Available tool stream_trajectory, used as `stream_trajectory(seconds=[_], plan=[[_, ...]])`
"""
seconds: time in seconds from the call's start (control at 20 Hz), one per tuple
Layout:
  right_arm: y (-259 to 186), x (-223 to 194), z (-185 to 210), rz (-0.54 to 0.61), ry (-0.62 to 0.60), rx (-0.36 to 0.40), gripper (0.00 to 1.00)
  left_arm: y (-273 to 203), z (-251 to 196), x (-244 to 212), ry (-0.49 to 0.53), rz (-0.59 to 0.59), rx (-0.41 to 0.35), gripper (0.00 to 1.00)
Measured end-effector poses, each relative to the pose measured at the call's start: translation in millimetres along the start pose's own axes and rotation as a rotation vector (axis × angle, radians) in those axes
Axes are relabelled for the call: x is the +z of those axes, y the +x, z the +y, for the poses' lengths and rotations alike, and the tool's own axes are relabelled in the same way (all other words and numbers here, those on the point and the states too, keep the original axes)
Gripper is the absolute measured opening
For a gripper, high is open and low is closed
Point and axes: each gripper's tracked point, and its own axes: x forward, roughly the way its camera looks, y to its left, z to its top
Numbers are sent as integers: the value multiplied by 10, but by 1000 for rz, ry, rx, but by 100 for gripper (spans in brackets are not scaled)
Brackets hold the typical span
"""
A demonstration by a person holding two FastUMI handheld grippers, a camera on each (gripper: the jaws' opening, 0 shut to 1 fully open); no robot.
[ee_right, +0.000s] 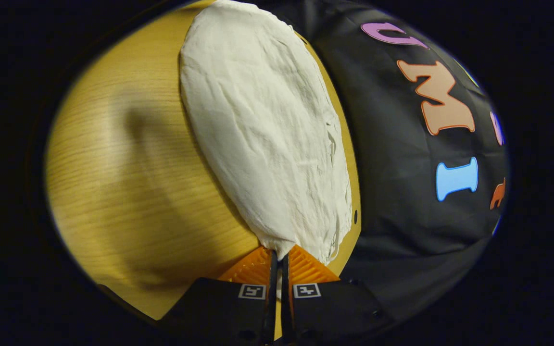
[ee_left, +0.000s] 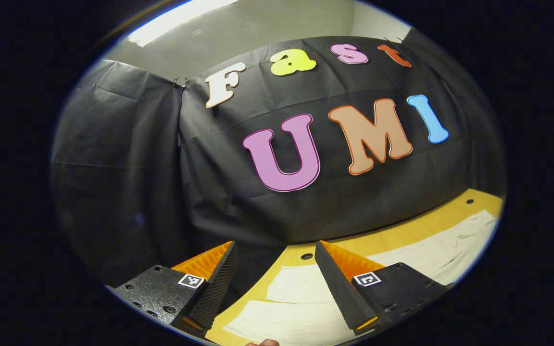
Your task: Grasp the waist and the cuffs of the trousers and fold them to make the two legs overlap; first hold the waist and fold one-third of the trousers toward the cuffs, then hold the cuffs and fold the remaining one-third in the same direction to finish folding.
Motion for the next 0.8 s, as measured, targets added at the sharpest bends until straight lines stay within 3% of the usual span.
stream_trajectory(seconds=[0.2, 0.4, 0.45, 0.7, 0.8], plan=[[4, -9, 2, 13, 26, -4, 6, 19, 286, -434, 152, 66, 11, 96], [-3, 4, -2, 13, 19, -6, 7, 13, 403, -896, 286, 147, -32, 96], [3, -8, 1, 16, 21, -9, 3, 21, 407, -990, 319, 161, -46, 96], [2, -6, 3, 28, 39, -7, 7, -65, 336, -1494, 453, 236, -147, 96], [0, 0, -4, 29, 35, -13, 3, -94, 264, -1682, 545, 248, -209, 96]])
